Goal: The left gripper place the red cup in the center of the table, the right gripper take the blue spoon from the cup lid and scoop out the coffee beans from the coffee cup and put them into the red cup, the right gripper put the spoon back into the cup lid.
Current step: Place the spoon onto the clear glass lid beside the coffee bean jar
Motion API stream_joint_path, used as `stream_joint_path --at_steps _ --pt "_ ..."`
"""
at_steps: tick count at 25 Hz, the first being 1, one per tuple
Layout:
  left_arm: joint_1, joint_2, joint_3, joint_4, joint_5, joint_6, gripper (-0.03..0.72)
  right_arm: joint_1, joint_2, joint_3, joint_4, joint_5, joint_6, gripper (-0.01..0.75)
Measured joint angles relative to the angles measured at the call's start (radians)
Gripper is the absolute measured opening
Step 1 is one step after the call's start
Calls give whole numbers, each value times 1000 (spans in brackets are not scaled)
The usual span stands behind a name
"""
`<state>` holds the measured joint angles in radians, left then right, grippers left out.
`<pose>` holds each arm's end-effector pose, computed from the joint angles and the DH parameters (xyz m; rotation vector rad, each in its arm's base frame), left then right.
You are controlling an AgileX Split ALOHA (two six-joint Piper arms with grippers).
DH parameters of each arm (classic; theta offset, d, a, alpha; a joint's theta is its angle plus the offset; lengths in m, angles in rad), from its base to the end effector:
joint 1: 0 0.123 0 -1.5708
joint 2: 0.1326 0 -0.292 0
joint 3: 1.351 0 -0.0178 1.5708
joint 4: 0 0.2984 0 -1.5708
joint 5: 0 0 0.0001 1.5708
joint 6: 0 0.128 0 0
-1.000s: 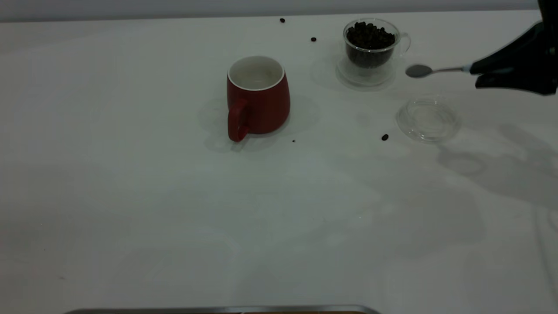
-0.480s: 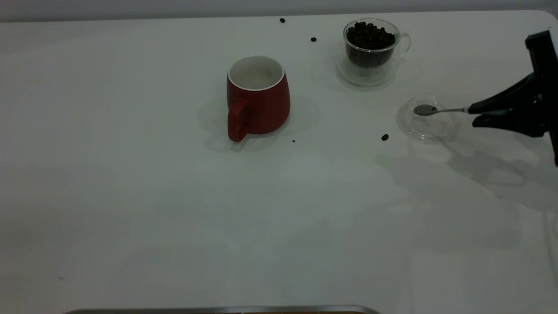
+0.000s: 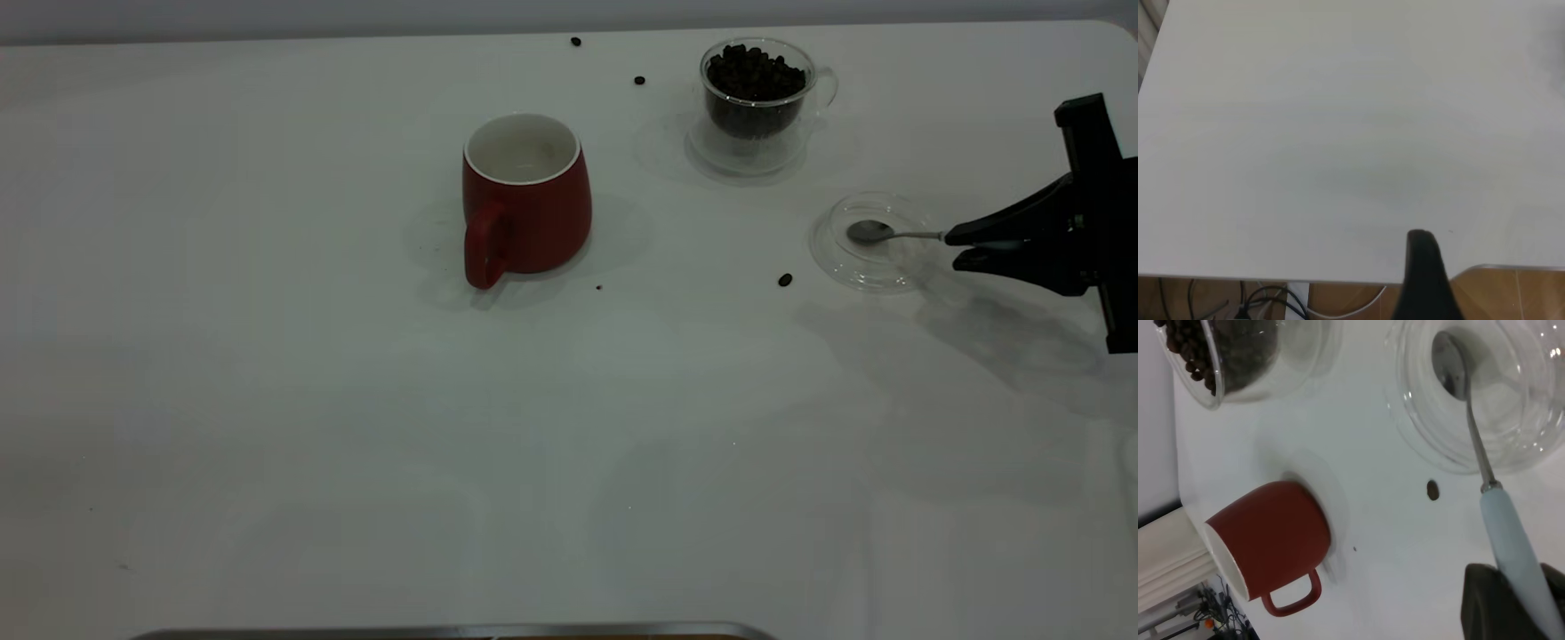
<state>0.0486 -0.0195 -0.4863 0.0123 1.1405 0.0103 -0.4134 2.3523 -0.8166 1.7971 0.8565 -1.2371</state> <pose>0.0565 0.0042 0.2708 -0.0418 2.1182 0.0499 0.3283 -0.0410 -0.0732 1.1702 2.3662 1.2099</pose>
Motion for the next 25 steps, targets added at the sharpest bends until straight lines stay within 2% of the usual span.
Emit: stream_joint_path --at_steps 25 --pt "0 0 0 0 0 0 593 26 112 -55 2 71 -55 108"
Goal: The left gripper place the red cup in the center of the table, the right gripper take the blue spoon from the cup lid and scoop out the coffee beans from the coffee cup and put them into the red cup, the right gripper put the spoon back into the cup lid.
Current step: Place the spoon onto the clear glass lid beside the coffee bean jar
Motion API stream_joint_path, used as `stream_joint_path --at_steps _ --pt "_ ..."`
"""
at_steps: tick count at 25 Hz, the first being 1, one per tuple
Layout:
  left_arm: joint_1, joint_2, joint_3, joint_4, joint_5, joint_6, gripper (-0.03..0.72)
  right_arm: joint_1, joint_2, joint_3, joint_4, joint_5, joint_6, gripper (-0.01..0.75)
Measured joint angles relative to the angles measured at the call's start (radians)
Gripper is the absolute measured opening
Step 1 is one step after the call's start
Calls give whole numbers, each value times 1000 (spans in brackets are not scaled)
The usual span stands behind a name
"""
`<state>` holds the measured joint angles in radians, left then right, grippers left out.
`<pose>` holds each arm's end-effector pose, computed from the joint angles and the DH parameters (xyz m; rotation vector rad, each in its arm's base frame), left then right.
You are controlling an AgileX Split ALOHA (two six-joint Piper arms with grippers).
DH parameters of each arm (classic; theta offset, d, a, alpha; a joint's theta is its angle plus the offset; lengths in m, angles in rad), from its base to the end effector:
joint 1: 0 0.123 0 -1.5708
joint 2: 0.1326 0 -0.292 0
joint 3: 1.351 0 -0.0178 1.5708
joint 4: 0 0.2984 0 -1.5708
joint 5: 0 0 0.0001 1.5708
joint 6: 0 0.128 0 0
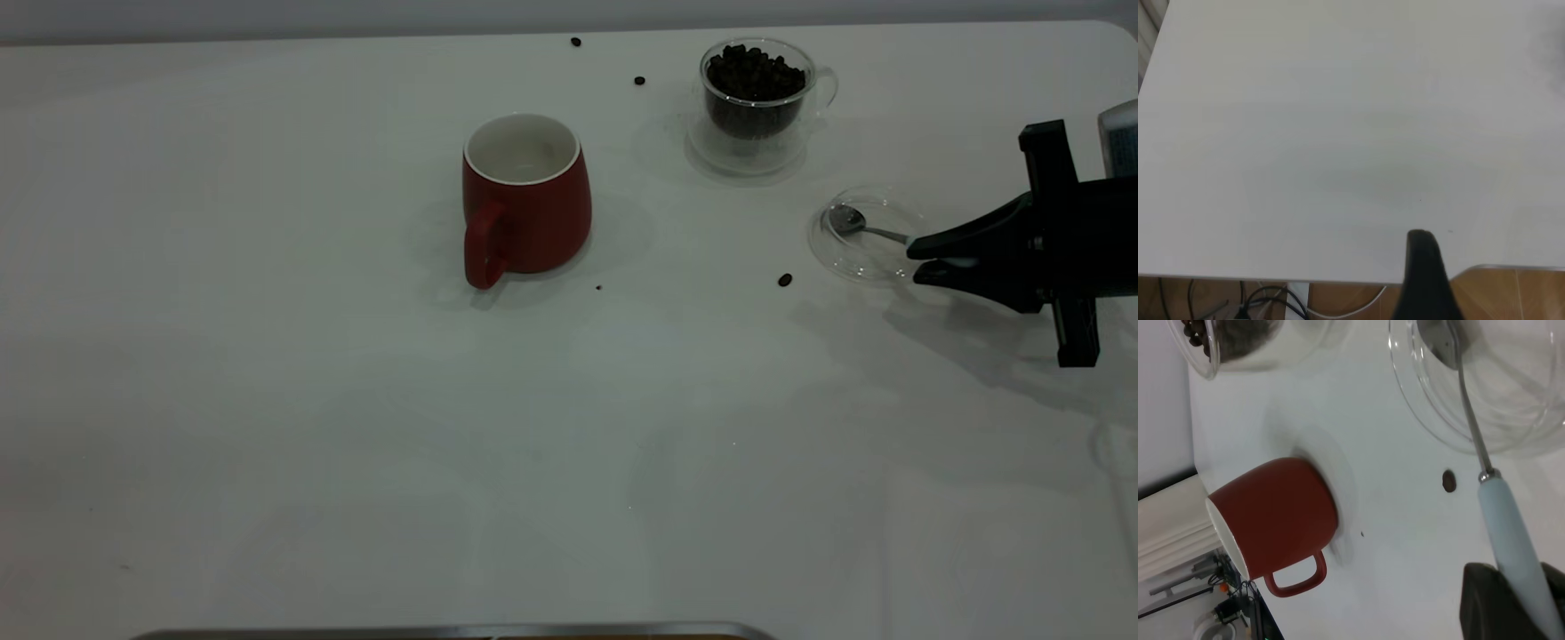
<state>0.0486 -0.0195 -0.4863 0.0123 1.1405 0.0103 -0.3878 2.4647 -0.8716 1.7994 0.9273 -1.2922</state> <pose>0.0565 0.0042 0.2708 -0.0418 2.1182 0.0499 0.3294 -0.0268 -0.0975 1.0990 2.3860 1.3045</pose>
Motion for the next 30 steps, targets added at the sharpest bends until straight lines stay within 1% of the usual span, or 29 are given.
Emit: stream_joint_path --at_steps 4,12,24,26,30 --pt "0 0 0 0 0 0 593 0 16 -1 0 12 -4 108" --pt "0 0 0 0 0 0 593 0 72 -2 0 32 -10 155" --pt "0 0 0 0 0 0 593 0 84 -2 0 53 -6 160" --pt "0 0 0 0 0 0 593 0 85 -2 0 56 -4 172" --pt "0 0 0 0 0 0 593 0 88 -2 0 42 5 220"
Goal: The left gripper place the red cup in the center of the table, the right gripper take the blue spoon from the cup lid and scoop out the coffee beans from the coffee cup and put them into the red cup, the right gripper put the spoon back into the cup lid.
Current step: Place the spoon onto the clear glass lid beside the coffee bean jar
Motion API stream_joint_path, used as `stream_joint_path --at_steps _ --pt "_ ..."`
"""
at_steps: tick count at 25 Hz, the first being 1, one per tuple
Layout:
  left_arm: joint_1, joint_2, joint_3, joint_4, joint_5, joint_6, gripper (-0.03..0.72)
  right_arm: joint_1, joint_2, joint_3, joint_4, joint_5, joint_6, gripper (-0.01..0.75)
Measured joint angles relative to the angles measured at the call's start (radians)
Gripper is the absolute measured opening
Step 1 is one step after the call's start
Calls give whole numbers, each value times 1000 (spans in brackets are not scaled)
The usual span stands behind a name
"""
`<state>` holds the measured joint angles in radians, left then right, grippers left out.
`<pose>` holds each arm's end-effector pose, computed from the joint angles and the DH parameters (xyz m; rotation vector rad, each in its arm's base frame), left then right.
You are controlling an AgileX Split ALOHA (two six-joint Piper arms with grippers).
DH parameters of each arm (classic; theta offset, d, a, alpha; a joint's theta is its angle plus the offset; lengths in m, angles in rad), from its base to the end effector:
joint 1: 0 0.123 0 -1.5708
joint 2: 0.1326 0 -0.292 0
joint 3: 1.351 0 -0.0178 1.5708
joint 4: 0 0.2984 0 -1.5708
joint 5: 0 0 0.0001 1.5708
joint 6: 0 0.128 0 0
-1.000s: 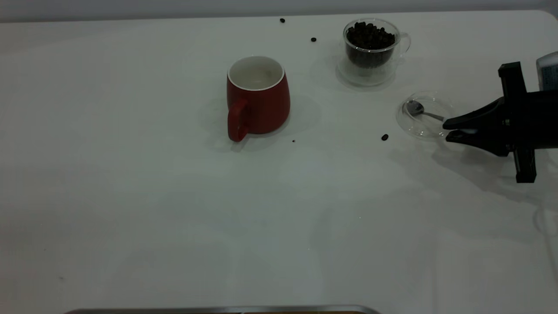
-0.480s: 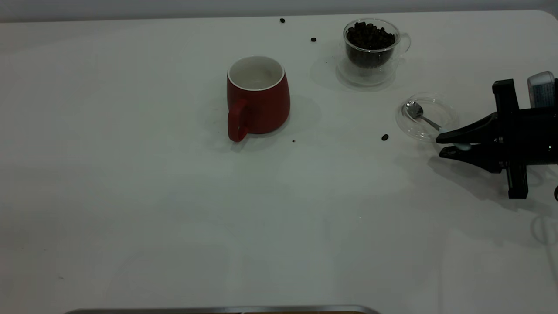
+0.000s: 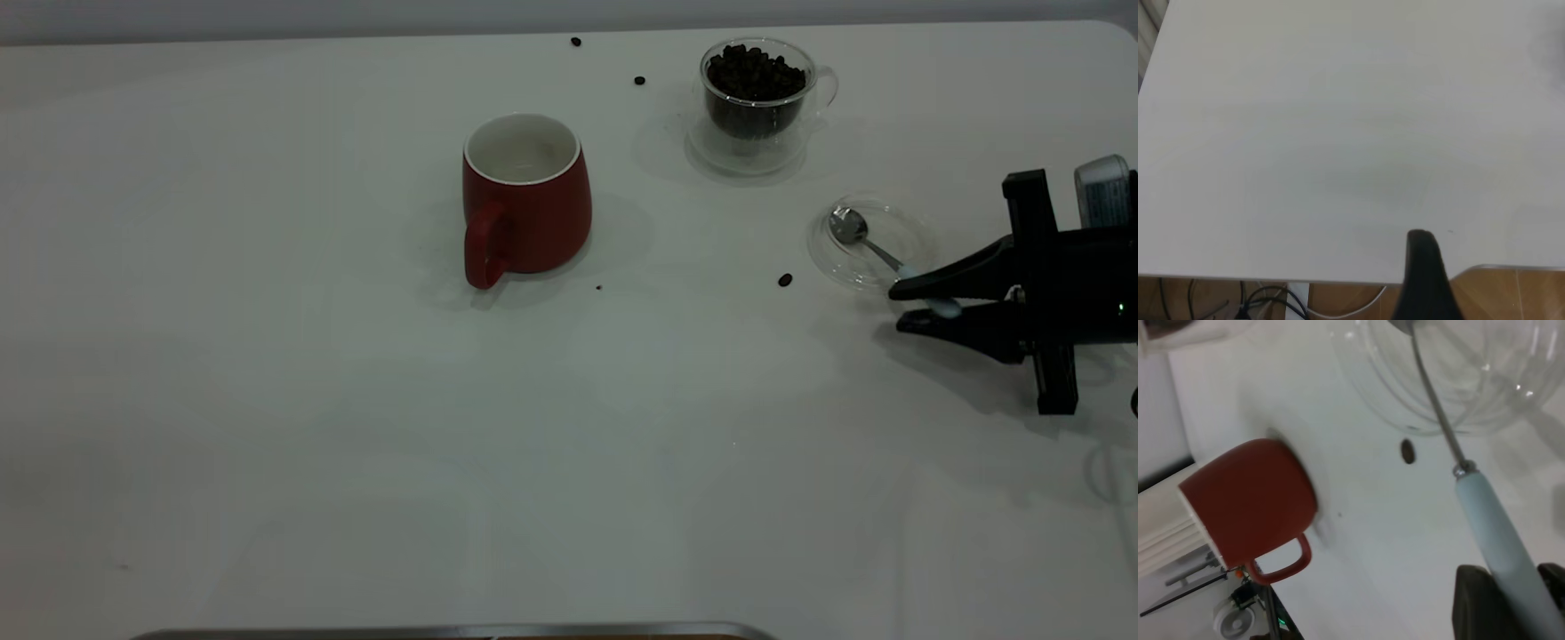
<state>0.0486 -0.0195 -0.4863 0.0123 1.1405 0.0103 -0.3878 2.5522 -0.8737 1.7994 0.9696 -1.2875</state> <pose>0.0565 0.0042 0.2708 -0.0418 2.1182 0.0499 0.3131 -0.0168 -0.1197 1.1728 2.3966 1.3825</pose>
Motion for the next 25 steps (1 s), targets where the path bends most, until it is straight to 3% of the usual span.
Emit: stream_joint_path --at_steps 6,19,25 --pt "0 0 0 0 0 0 593 0 7 0 0 -18 8 313" --pt "0 0 0 0 0 0 593 0 7 0 0 44 -1 338" --pt "0 0 0 0 0 0 593 0 -22 0 0 39 -12 430"
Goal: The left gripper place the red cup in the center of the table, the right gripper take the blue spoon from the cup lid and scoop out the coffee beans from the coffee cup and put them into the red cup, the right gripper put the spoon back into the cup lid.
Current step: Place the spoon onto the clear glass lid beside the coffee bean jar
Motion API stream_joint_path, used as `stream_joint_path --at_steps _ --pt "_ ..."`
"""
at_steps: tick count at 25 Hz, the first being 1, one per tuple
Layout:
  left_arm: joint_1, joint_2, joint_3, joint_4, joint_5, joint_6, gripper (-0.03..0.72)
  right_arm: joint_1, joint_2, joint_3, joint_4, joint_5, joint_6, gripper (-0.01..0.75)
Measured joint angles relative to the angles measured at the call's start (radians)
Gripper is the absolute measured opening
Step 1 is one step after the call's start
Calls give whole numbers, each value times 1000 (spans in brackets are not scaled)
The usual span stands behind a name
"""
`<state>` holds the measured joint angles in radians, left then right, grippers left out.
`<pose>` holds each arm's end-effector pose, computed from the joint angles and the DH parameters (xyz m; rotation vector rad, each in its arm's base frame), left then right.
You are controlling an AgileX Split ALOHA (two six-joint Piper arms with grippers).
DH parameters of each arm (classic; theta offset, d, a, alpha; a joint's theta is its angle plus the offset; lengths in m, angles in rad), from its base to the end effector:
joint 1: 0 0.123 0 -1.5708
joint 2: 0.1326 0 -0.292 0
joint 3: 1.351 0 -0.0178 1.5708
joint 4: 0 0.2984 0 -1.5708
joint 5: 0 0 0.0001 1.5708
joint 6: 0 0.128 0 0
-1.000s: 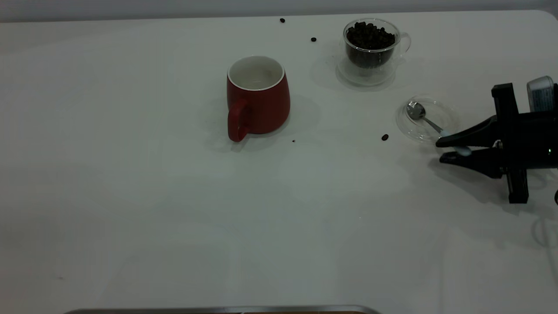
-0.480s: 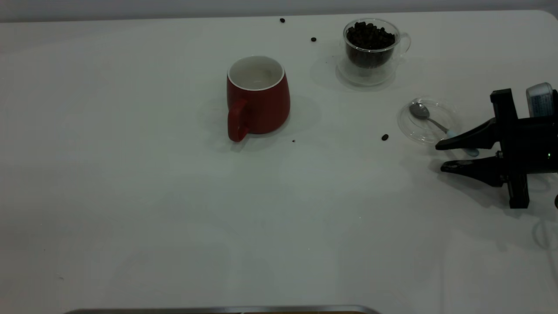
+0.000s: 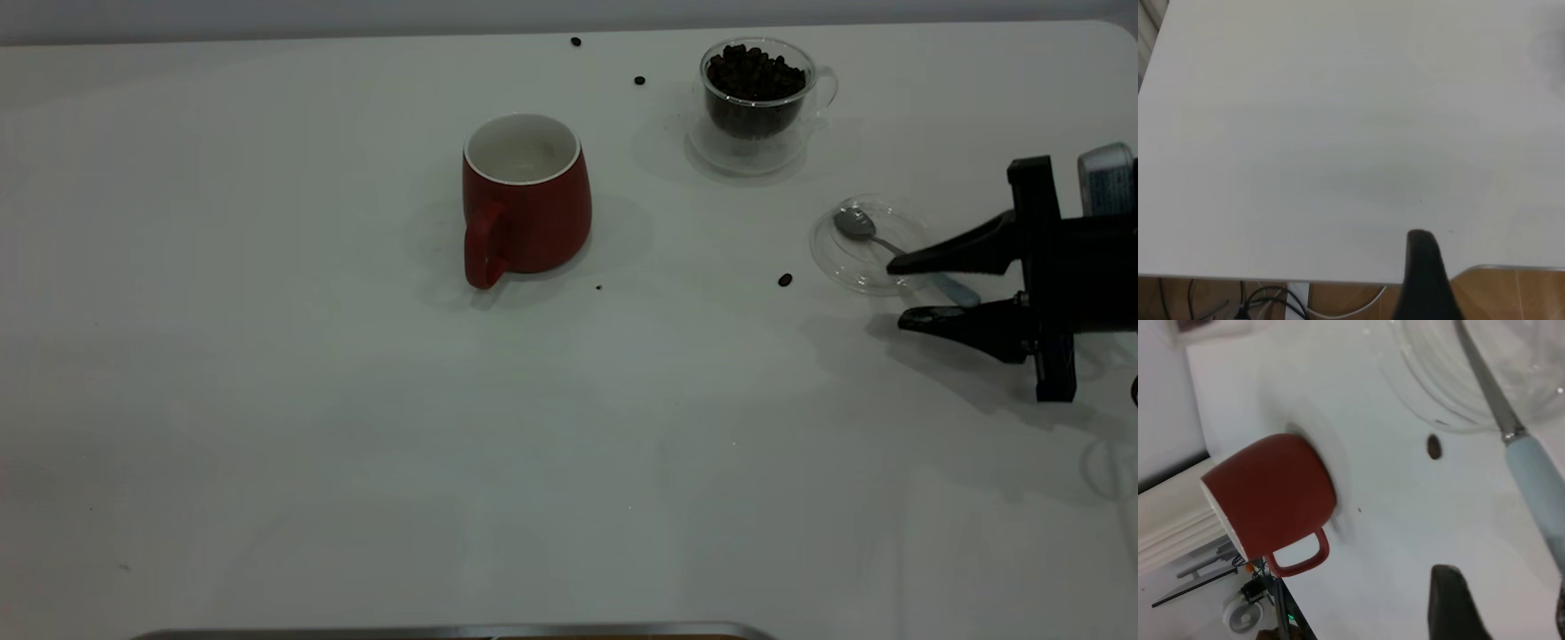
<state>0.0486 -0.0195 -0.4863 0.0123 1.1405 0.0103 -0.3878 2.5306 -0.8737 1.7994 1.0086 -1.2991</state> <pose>0.0565 0.0042 0.2708 -0.0418 2.1182 0.0499 0.3195 -0.0165 -0.1091 1.1220 2.3602 1.4211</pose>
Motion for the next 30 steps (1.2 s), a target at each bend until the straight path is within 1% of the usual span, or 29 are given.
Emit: stream_joint_path --at_steps 3,6,14,22,26,30 --pt "0 0 0 0 0 0 593 1 -8 1 -5 -8 0 480" --pt "0 0 0 0 0 0 593 1 -24 1 -42 -46 6 499" --pt "0 0 0 0 0 0 593 1 -90 1 -164 -119 89 502" --pt "0 0 0 0 0 0 593 1 -152 2 -376 -251 246 503" --pt "0 0 0 0 0 0 593 1 -195 3 -481 -270 320 503" --pt "0 0 0 0 0 0 593 1 -316 20 -524 -271 349 505"
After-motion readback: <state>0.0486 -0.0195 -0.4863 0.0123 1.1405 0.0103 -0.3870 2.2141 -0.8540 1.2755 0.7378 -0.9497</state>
